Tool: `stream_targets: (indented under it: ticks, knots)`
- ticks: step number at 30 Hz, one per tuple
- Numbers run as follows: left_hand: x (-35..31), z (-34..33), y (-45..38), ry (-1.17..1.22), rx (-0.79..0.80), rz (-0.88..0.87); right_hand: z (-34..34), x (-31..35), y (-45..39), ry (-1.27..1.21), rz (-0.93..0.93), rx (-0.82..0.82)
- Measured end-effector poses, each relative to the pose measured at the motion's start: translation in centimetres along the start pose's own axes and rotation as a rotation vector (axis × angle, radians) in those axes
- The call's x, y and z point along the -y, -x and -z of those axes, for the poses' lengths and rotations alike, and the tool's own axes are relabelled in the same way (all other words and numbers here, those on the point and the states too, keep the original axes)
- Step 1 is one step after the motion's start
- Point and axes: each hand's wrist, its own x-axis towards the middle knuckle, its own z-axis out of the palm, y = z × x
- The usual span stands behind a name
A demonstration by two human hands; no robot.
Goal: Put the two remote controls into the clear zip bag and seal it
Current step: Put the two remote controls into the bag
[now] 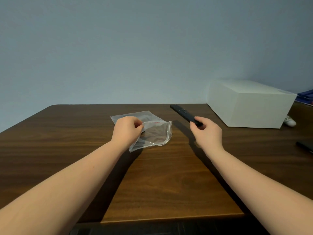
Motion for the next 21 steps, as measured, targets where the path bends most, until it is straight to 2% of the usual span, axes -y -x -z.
stream_targets:
  ticks: [2, 5, 9, 12, 16, 21]
  knots:
    - [0.0, 0.0, -0.1, 0.003, -0.006, 0.015, 1.3, 1.3, 1.0, -0.118, 0.066, -0.005]
    - [-0.2, 0.0, -0.1, 0.004, -0.018, 0.043, 3.2, 2.7, 2.7, -0.168, 0.181, 0.094]
    - [-0.3, 0.0, -0.4, 0.014, -0.062, 0.078, 4.2, 2.8, 4.6, -0.062, 0.351, 0.184]
    - [-0.4, 0.1, -0.4, 0.017, -0.069, 0.067, 3.0, 2.3, 5.1, 0.116, 0.441, 0.251]
    - [-0.5, 0.0, 0.0, 0.024, -0.052, 0.033, -0.4, 2.4, 4.8, 0.260, 0.430, 0.292]
    - [0.2, 0.0, 0.0, 0.017, -0.055, 0.000, -4.3, 3.1, 3.7, 0.266, 0.330, 0.324]
